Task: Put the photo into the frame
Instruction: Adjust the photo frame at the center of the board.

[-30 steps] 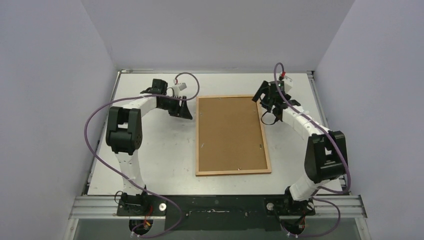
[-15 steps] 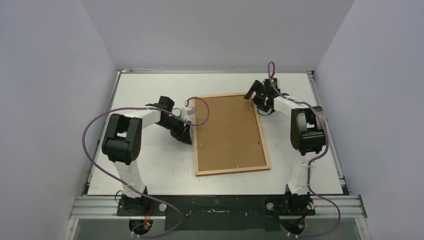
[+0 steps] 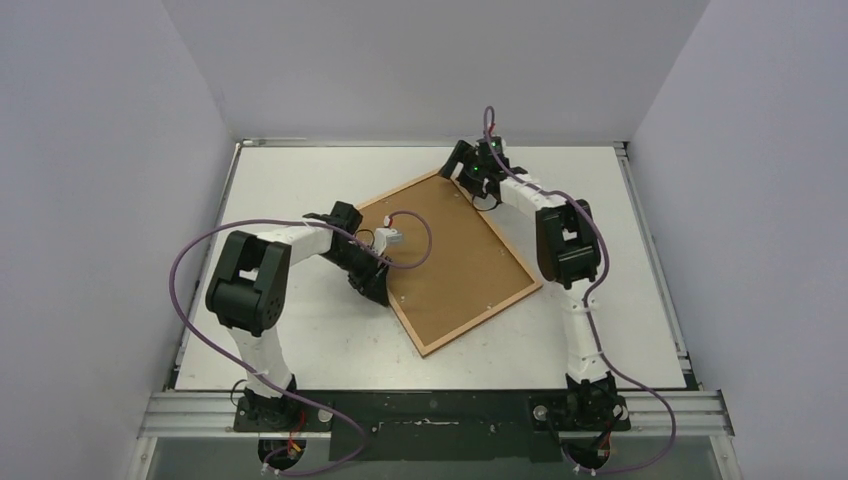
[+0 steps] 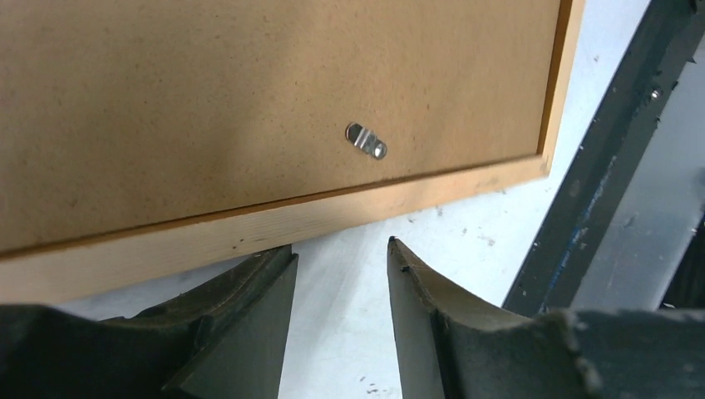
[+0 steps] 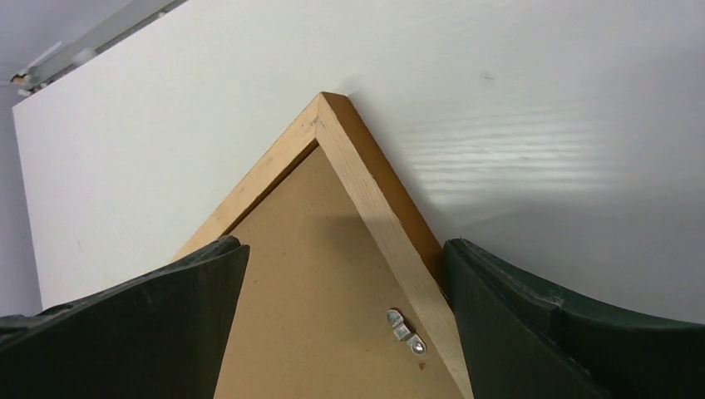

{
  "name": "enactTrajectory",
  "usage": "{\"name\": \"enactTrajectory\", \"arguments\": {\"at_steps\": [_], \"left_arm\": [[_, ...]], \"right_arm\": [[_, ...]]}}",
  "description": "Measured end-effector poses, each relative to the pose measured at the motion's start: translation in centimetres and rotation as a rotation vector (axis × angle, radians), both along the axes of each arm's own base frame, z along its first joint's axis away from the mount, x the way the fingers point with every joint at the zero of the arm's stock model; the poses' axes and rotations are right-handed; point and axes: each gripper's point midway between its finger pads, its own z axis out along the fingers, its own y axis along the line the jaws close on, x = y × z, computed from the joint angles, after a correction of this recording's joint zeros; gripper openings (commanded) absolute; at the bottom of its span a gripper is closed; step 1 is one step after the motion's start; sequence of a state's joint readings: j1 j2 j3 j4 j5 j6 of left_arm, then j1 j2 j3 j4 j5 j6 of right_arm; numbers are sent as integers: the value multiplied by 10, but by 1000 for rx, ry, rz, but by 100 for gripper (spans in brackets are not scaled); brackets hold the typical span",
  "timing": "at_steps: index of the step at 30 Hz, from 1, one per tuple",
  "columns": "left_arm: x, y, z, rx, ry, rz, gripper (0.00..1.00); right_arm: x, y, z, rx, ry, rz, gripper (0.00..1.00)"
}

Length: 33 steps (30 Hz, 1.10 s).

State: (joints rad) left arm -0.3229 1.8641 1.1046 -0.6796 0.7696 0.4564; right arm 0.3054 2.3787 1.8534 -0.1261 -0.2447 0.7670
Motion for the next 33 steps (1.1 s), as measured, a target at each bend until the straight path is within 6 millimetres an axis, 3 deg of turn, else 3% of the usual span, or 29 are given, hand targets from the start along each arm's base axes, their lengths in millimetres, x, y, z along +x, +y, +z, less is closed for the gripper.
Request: {"name": "enactTrajectory", "arguments": {"at_steps": [7, 11, 13, 17, 20, 22, 24, 27, 31, 33], "left_arm": [[-37, -8, 3, 19, 120, -52, 48], [-56, -16, 16, -14, 186, -85, 56], [-49, -15, 32, -47, 179, -71, 57], [11, 11, 89, -139, 32, 66, 56], [71, 55, 127, -167, -145, 238, 55], [100, 88, 137, -157, -218, 352, 54], [119, 111, 133, -134, -236, 438, 53], [141, 129, 106, -92, -201, 514, 50], [153, 135, 60, -37, -111, 571, 45], [158, 138, 46, -18, -92, 593, 42]], "right_arm": [[2, 63, 5, 24, -39, 121, 90], [-13, 79, 5, -8, -32, 176, 90], [-24, 78, 8, -33, -26, 195, 90], [-54, 62, 32, -95, -22, 205, 90], [-71, 36, 65, -132, -57, 162, 90], [-84, 14, 88, -159, -82, 111, 90], [-98, -8, 104, -179, -101, 53, 90], [-138, -44, 113, -200, -89, -38, 90], [-205, -76, 96, -211, -22, -106, 90], [-240, -88, 82, -212, 23, -127, 90]]}}
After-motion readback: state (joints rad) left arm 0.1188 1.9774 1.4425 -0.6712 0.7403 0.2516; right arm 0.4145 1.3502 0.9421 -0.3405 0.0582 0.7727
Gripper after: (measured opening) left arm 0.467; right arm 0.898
